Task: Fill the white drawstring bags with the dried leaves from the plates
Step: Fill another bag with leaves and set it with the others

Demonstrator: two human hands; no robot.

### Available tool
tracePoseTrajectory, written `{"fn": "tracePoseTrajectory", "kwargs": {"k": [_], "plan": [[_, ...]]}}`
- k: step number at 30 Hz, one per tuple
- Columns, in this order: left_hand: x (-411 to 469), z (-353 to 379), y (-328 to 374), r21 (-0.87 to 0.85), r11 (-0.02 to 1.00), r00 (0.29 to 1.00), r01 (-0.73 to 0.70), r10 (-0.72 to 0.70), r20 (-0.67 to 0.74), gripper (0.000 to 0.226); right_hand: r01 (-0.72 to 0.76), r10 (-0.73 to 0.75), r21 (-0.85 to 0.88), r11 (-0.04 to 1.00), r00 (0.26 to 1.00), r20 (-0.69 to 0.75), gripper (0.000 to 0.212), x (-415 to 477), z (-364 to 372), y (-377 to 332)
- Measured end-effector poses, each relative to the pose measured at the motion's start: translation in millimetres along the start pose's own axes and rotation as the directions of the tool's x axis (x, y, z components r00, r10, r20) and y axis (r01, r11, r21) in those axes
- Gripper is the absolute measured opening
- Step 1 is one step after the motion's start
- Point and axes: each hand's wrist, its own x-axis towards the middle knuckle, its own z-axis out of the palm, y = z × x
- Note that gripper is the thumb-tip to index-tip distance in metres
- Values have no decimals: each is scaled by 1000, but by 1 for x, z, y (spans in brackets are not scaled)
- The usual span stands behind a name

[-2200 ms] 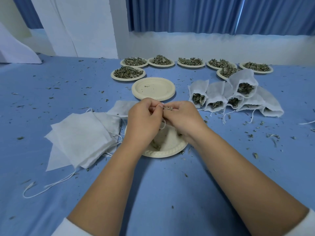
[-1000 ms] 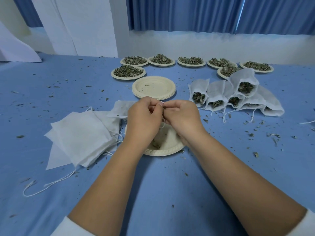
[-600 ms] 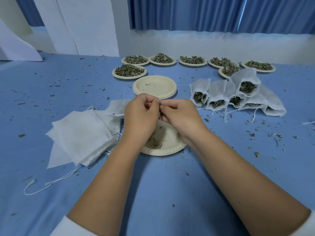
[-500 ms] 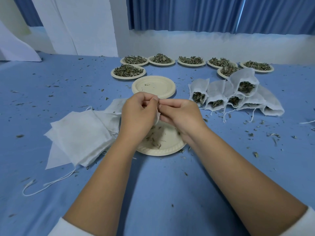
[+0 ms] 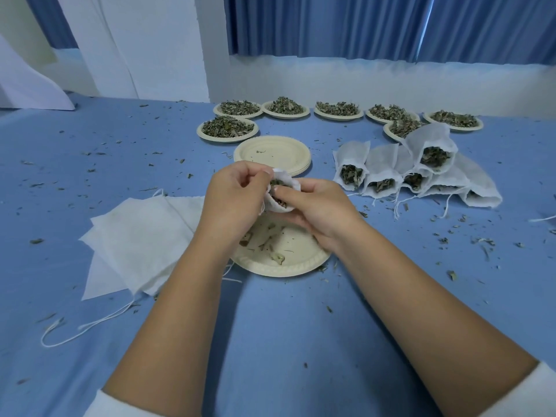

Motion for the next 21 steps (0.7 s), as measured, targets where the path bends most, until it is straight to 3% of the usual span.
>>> {"fn": "tracePoseTrajectory", "kwargs": {"k": [3,6,8,13,16,18,19,21], "plan": [[-3,3,-1,230,955,982,-187,186,24,15,55,-77,-200,978,991,-106,17,1,4,3],[-5,7,-1,231,946,971,-229,204,128,14,63,-148,-388,919,970,-193,8,8,8,5],[-6,8,-1,247,940,968,-233,200,154,15,53,-151,-436,898,970,-193,15,10,9,8],[6,-3,-4,146,981,966,-129,158,-206,17,34,9,-296,955,990,144,20,3,2,5],[8,-5,-5,72,993,960,-91,106,-260,13,-27,59,-263,964,992,111,24,3,-6,-4],[7,-4,-5,63,995,962,-78,91,-257,13,84,-77,-568,819,996,35,36,2,-12,-7],[7,-4,-5,56,996,963,-74,85,-255,14,132,-138,-742,657,989,54,41,1,-15,-7],[7,-5,-4,38,996,963,-75,83,-255,14,162,-106,-933,320,985,134,51,2,-17,-4]]}}
